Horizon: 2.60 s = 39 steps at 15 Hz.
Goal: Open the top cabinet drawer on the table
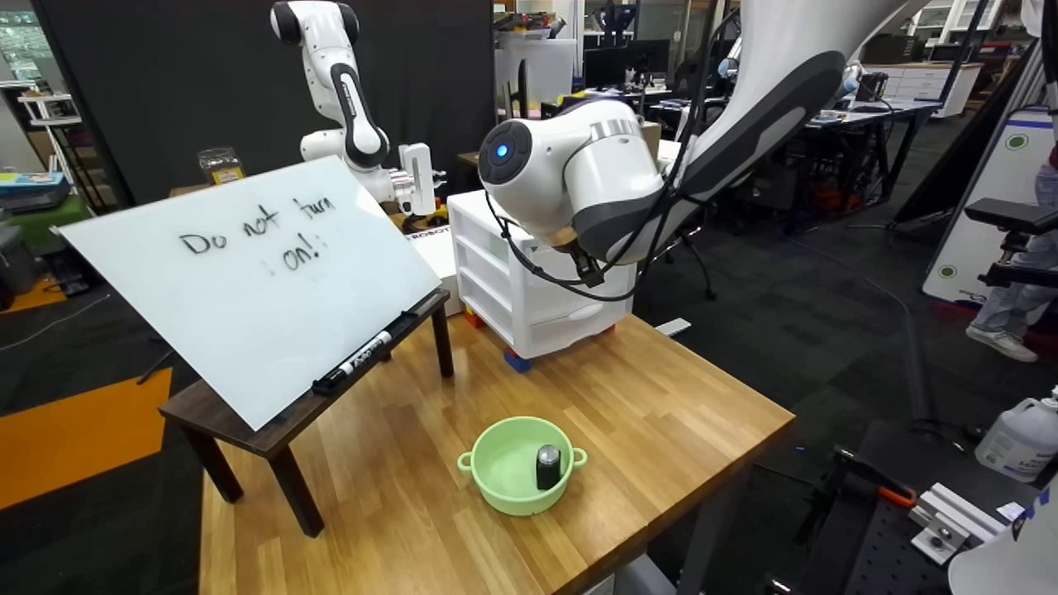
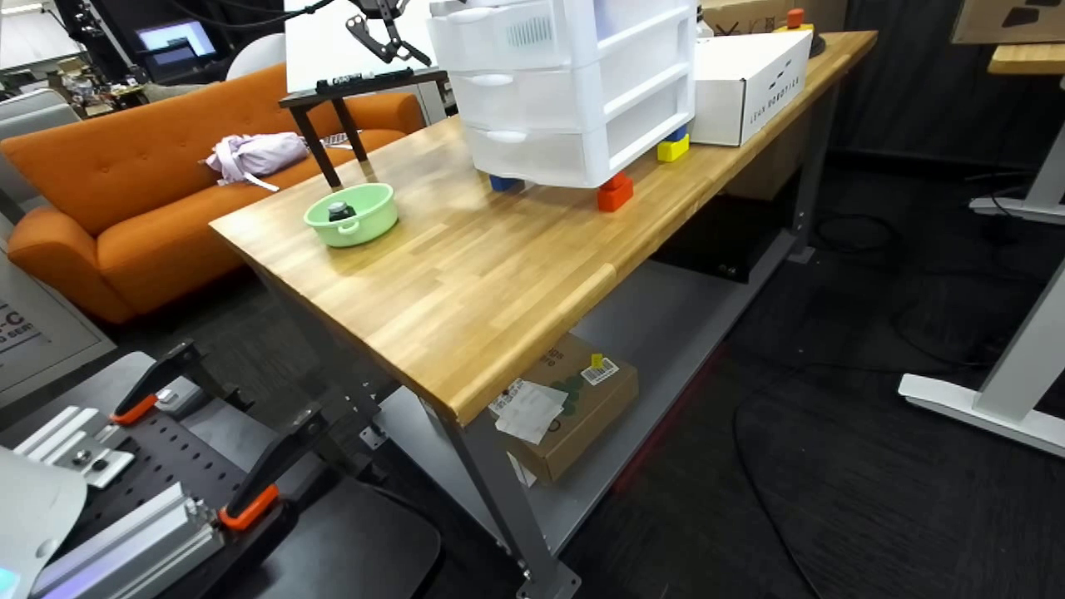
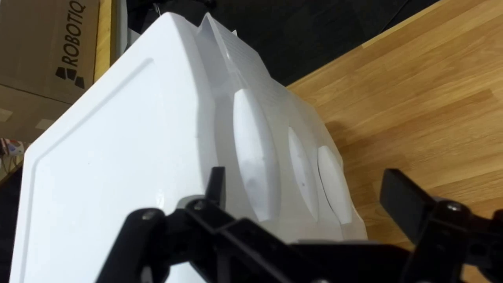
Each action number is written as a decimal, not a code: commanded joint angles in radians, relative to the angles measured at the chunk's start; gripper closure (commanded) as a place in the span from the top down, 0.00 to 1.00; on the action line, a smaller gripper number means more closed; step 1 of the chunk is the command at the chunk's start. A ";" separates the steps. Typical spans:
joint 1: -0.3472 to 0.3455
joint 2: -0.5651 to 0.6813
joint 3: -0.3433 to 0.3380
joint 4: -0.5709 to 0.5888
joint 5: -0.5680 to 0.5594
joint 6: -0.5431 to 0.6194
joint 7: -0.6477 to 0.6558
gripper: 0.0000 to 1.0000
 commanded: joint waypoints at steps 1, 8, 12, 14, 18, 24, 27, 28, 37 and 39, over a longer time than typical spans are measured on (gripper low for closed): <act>-0.010 -0.008 -0.002 -0.004 0.034 0.007 0.006 1.00; -0.019 -0.016 -0.017 -0.001 0.061 0.005 0.030 1.00; -0.031 -0.008 -0.021 0.013 0.106 0.018 0.020 1.00; -0.035 -0.005 -0.025 0.019 0.119 0.021 0.018 0.79; -0.044 -0.003 -0.034 0.035 0.119 0.030 0.019 0.52; -0.053 -0.004 -0.047 0.052 0.111 0.054 0.023 0.28; -0.054 -0.008 -0.050 0.056 0.109 0.059 0.016 0.34; -0.055 -0.009 -0.050 0.056 0.111 0.062 0.014 0.33; -0.056 -0.042 -0.048 0.009 0.129 0.079 0.032 0.19; -0.055 -0.053 -0.047 -0.008 0.131 0.084 0.039 0.19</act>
